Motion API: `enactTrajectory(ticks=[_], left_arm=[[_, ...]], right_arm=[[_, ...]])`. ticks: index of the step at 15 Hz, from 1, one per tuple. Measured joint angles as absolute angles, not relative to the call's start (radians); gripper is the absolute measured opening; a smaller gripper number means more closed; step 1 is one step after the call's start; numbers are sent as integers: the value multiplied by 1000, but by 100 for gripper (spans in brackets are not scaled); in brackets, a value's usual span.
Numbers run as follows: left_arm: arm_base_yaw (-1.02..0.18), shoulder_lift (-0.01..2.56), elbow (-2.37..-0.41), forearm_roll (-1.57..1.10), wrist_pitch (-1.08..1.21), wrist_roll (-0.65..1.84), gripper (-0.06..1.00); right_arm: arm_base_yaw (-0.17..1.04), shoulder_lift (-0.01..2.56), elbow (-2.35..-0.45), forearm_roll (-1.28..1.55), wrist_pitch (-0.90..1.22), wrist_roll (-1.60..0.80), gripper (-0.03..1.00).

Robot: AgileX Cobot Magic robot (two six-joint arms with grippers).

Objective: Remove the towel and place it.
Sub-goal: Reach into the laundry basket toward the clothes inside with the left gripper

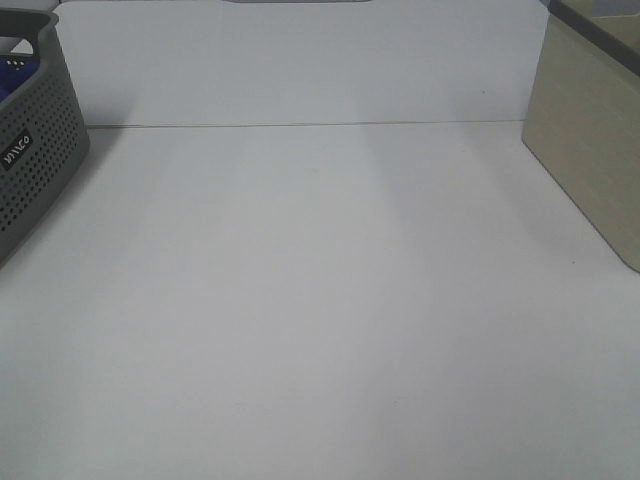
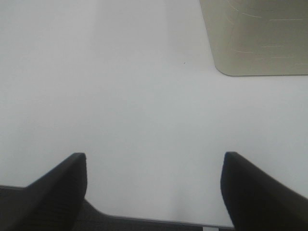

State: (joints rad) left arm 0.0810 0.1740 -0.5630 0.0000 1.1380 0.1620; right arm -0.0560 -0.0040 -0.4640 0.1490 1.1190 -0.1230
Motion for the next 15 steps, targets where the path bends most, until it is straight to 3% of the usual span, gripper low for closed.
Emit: enactTrajectory(ticks=[2, 8, 15], left_arm=[[81, 326, -732, 0, 1210, 365, 99], [81, 841, -1123, 78, 1078, 837, 99], [81, 1547, -1681, 115, 1105, 1094, 99]], right_arm=[[-56, -4, -464, 149, 1119, -123, 75], [-56, -4, -464, 149, 1119, -123, 75], [-56, -4, -464, 150, 1119, -123, 75]])
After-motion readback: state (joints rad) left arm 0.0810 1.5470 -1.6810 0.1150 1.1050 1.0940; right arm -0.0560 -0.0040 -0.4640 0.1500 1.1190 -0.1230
